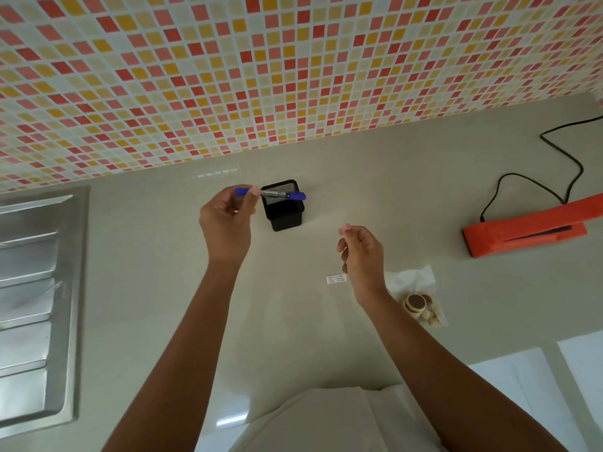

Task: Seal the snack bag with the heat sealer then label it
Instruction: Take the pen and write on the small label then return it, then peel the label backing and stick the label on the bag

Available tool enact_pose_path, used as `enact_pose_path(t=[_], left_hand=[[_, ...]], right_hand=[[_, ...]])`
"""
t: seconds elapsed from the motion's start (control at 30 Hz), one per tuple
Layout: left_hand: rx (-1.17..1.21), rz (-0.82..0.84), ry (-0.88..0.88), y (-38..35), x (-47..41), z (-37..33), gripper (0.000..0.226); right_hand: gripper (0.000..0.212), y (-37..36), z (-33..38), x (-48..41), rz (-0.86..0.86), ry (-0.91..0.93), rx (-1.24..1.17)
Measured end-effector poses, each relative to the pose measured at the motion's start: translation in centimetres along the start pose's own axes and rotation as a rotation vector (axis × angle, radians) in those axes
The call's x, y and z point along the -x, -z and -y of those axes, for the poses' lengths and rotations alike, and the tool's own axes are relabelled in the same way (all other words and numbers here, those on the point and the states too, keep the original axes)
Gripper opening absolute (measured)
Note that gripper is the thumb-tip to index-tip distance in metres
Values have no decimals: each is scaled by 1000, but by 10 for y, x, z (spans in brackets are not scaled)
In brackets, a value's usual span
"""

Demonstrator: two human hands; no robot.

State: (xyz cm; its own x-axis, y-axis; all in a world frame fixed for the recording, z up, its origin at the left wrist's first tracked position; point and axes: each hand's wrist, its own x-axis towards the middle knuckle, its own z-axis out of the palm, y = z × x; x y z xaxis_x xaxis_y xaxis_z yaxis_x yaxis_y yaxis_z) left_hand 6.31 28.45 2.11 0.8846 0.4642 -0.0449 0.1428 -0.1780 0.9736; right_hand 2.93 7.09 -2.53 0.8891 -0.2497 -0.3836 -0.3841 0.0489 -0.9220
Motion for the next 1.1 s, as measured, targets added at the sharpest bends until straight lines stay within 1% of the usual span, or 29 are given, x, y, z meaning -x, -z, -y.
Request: enact_pose_path(t=[0.1,0.17,0.23,0.3,0.53,0.6,0.73,0.8,0.87,0.93,1.0,1.1], left_hand=[[-135,7,-65,-6,-10,3,14],[-200,2,-89,-12,-10,9,13],[-231,-25,-86,-17,-8,15,12],[-234,-40,-72,-20,-5,23,11],[-316,-8,-19,-27,6,43,17],[-340,8,6,-29,7,47,18],[-406,7,18,-28,8,46,23],[-440,-15,-26,-28,11,42,27],[-462,-20,-110,-30,18,37,26],[-473,8,-194,-35,29,35,22],[-461,76,-261,-42,42,38,18],[-477,304,-264,-53,59,56,15]], right_hand=[[20,4,-15,-1,18,22,133],[15,5,-22,0,35,-12,192],[11,6,-28,0,42,-23,238],[9,7,-33,1,46,5,309],[9,18,-49,-5,57,57,471],[11,22,-52,-5,81,107,552],[25,33,-61,-3,150,157,704],[30,38,-65,-2,178,168,765],[35,41,-67,-1,197,165,808],[38,42,-69,0,202,154,822],[40,43,-72,0,189,137,816],[39,44,-76,-1,174,154,831]])
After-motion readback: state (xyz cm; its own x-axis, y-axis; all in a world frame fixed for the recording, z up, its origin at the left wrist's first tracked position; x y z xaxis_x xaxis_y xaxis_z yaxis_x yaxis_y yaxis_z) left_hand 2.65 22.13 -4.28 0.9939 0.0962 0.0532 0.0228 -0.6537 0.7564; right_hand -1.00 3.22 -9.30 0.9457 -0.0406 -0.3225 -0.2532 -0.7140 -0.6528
